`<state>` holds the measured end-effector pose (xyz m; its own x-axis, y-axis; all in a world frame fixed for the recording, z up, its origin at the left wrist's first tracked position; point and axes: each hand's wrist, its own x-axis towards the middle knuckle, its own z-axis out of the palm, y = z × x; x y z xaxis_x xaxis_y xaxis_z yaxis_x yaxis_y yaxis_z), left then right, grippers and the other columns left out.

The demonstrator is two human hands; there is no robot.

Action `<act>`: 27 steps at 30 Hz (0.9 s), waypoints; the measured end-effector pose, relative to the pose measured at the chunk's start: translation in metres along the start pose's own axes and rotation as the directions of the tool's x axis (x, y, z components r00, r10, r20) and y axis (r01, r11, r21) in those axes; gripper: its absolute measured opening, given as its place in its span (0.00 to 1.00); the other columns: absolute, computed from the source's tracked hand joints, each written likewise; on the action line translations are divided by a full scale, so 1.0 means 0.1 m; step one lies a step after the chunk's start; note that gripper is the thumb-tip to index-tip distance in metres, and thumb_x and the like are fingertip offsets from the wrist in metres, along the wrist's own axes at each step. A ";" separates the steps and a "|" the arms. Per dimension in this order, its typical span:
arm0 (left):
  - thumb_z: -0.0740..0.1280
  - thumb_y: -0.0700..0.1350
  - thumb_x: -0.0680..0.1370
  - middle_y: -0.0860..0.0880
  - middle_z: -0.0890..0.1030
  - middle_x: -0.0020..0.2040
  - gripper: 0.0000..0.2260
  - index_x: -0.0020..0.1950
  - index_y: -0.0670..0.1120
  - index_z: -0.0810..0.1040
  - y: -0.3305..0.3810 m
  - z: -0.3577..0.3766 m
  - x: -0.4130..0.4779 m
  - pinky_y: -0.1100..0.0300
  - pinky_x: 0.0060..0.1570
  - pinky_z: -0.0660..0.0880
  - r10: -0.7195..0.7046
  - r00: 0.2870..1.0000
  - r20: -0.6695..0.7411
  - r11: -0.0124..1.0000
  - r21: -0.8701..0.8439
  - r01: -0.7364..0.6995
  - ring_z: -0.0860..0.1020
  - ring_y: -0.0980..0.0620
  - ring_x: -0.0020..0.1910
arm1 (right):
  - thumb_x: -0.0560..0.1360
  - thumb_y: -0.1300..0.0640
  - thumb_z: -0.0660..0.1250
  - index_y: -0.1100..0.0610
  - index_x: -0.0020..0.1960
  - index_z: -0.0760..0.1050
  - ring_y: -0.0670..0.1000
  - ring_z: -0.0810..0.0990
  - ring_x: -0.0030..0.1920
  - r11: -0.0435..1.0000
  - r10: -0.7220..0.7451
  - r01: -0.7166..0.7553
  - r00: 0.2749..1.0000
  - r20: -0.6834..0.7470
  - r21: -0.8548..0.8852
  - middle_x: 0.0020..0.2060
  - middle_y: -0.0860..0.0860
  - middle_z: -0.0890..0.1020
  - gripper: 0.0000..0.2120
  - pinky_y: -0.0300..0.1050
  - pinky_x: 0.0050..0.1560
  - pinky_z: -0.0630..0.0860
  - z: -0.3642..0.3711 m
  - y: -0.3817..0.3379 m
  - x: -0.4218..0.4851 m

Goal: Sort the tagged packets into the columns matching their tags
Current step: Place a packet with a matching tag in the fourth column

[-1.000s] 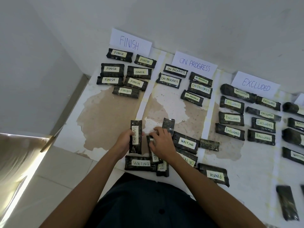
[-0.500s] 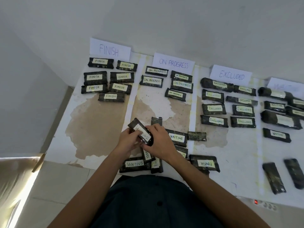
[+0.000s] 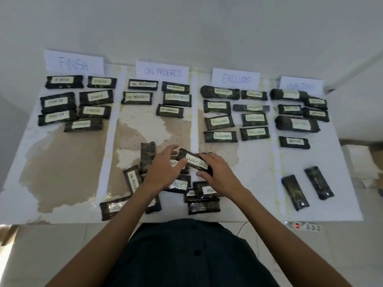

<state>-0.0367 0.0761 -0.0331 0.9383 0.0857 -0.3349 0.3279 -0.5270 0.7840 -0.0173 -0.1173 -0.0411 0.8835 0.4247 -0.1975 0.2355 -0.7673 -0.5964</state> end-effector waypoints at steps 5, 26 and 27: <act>0.63 0.54 0.77 0.49 0.71 0.67 0.24 0.70 0.49 0.65 0.43 0.53 0.10 0.51 0.64 0.67 0.151 0.987 0.056 0.970 0.183 -0.159 0.66 0.48 0.66 | 0.78 0.50 0.61 0.55 0.70 0.66 0.53 0.71 0.57 0.999 0.038 -0.037 0.999 -0.031 0.004 0.58 0.52 0.74 0.22 0.52 0.59 0.68 -0.42 0.61 -0.31; 0.64 0.46 0.75 0.44 0.65 0.72 0.26 0.72 0.45 0.62 1.73 2.93 0.82 0.50 0.67 0.66 0.322 0.882 0.344 0.790 0.416 -0.450 0.64 0.44 0.69 | 0.71 0.64 0.70 0.59 0.66 0.70 0.62 0.69 0.63 0.848 0.300 -0.378 0.920 -0.252 -0.372 0.61 0.57 0.74 0.25 0.57 0.63 0.64 -2.13 3.55 -0.97; 0.64 0.45 0.75 0.44 0.65 0.72 0.26 0.72 0.45 0.63 1.76 3.01 0.85 0.50 0.66 0.66 0.325 0.878 0.353 0.780 0.425 -0.459 0.64 0.44 0.69 | 0.71 0.65 0.69 0.58 0.67 0.69 0.62 0.68 0.64 0.837 0.317 -0.394 0.915 -0.251 -0.379 0.62 0.56 0.73 0.25 0.56 0.64 0.63 -2.16 3.65 -0.95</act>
<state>0.0679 -0.2644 -0.0810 0.8914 -0.3941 -0.2238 -0.2217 -0.8099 0.5430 0.0720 -0.5421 -0.0720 0.9844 0.0249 -0.1742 0.0026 -0.9919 -0.1269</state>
